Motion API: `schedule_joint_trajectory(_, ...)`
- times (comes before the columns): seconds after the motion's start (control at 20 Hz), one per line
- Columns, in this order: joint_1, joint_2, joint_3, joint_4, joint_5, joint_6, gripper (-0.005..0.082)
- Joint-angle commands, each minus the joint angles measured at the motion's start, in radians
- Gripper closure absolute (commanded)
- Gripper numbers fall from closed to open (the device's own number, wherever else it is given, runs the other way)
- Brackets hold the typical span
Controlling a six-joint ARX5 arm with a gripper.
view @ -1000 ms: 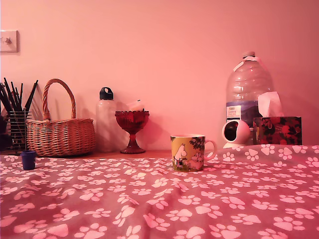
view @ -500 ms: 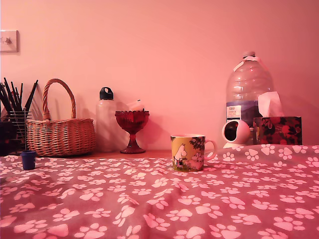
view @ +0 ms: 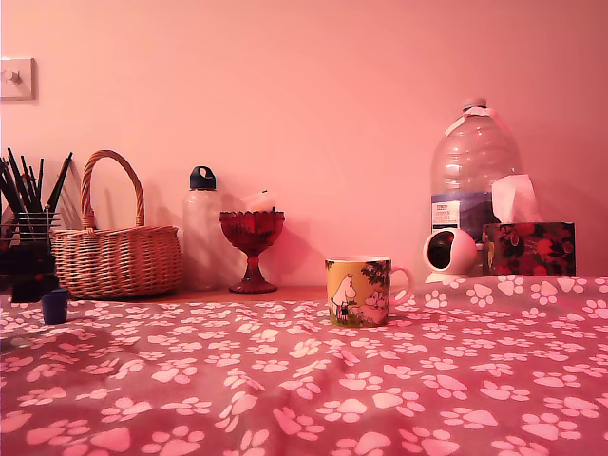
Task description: Pick the coffee capsule and then drop it inside the coffee cup in front of you
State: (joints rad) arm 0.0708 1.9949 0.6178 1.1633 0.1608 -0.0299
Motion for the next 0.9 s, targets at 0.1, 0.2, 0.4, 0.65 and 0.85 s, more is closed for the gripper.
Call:
schedule_joint_trajectory(0.1, 0.001, 0.063, 0.064, -0.016, 0.008, 0.012, 0.018)
schedule_joint_trajectory(0.2, 0.001, 0.092, 0.107, -0.045, 0.013, 0.013, 0.018)
schedule_joint_trajectory(0.4, 0.001, 0.144, 0.182, -0.076, 0.016, 0.032, 0.018)
schedule_joint_trajectory(0.65, 0.001, 0.19, 0.267, -0.159, 0.019, 0.055, 0.0181)
schedule_joint_trajectory(0.85, 0.002, 0.2, 0.316, -0.216, 0.019, 0.075, 0.0181)
